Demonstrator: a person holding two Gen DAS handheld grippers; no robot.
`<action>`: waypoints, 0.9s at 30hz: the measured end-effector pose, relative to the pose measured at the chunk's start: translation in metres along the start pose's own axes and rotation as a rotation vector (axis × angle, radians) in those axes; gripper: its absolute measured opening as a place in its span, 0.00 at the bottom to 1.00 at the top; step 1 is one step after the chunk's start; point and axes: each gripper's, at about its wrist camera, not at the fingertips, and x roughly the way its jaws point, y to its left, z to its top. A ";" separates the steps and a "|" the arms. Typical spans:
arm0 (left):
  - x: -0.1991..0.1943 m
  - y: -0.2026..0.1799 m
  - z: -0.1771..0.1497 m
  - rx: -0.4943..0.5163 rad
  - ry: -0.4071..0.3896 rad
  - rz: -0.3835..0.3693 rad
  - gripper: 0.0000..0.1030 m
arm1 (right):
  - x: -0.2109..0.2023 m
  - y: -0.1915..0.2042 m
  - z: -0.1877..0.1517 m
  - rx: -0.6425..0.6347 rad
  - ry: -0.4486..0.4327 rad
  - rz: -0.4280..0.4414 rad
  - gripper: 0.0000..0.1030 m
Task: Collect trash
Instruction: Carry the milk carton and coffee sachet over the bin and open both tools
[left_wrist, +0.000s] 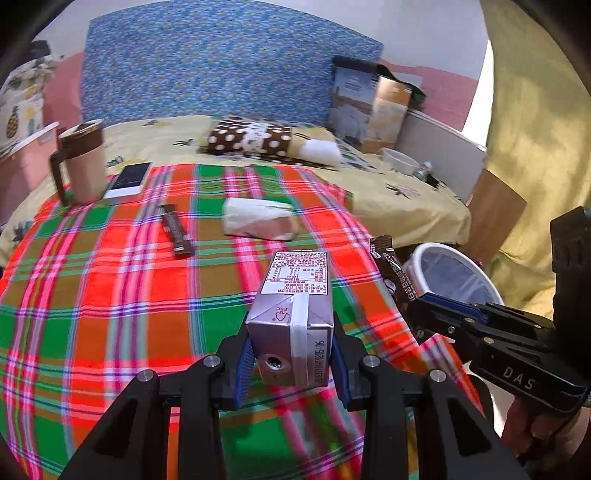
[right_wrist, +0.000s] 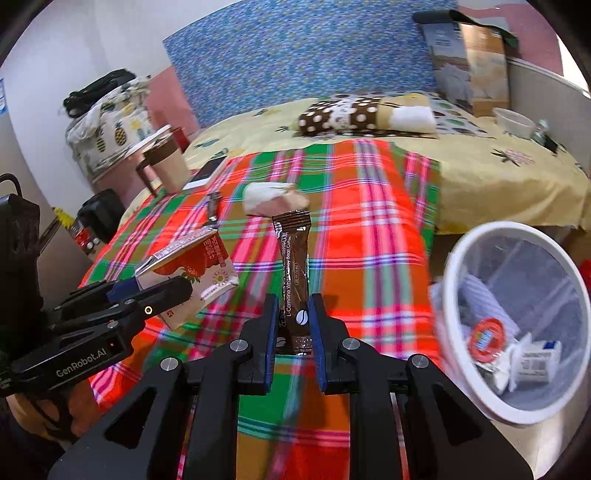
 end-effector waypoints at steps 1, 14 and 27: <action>0.002 -0.006 0.001 0.009 0.001 -0.009 0.35 | -0.002 -0.003 -0.001 0.006 -0.003 -0.007 0.18; 0.028 -0.079 0.013 0.124 0.018 -0.114 0.35 | -0.031 -0.062 -0.012 0.113 -0.053 -0.105 0.18; 0.053 -0.140 0.019 0.218 0.047 -0.200 0.35 | -0.051 -0.108 -0.022 0.207 -0.078 -0.171 0.18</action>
